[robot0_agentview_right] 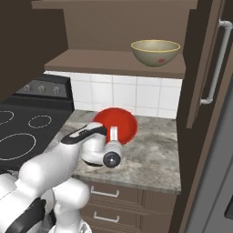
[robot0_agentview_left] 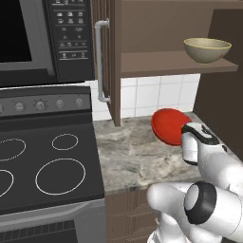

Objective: Open the cabinet. Pick the bowls from the counter and place them in the cabinet. Then close the cabinet.

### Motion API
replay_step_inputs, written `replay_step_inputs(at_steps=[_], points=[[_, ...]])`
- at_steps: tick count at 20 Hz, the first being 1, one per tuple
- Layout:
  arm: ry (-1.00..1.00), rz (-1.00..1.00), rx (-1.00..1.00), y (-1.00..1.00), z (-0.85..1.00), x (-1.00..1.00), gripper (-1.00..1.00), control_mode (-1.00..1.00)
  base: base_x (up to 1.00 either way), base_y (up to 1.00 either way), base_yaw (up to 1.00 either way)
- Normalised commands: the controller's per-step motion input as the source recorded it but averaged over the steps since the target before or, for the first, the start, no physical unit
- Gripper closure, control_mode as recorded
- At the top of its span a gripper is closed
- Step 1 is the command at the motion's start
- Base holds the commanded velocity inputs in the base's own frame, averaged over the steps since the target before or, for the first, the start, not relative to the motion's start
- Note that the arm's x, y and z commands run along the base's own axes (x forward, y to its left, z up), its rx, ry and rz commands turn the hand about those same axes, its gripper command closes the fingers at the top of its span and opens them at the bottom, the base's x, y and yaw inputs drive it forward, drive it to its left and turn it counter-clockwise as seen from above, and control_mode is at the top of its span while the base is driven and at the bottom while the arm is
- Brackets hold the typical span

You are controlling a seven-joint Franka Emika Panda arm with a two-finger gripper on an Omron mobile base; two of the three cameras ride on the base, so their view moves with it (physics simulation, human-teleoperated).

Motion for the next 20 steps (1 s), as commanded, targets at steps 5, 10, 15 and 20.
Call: replay_step_inputs(at_steps=[5,10,15,20], points=[[-0.01,-0.06,0.09,0.0,0.75,-0.86,1.0,-1.0,0.0,0.0,0.0],[0.06,-0.1,0.07,0.0,0.54,-0.81,1.0,-1.0,0.0,0.0,0.0],[0.03,-0.1,0.01,0.0,0.29,-0.71,1.0,-1.0,0.0,0.0,0.0],[0.08,-0.05,0.0,0.02,0.13,-0.53,1.0,-1.0,0.0,0.0,0.0]])
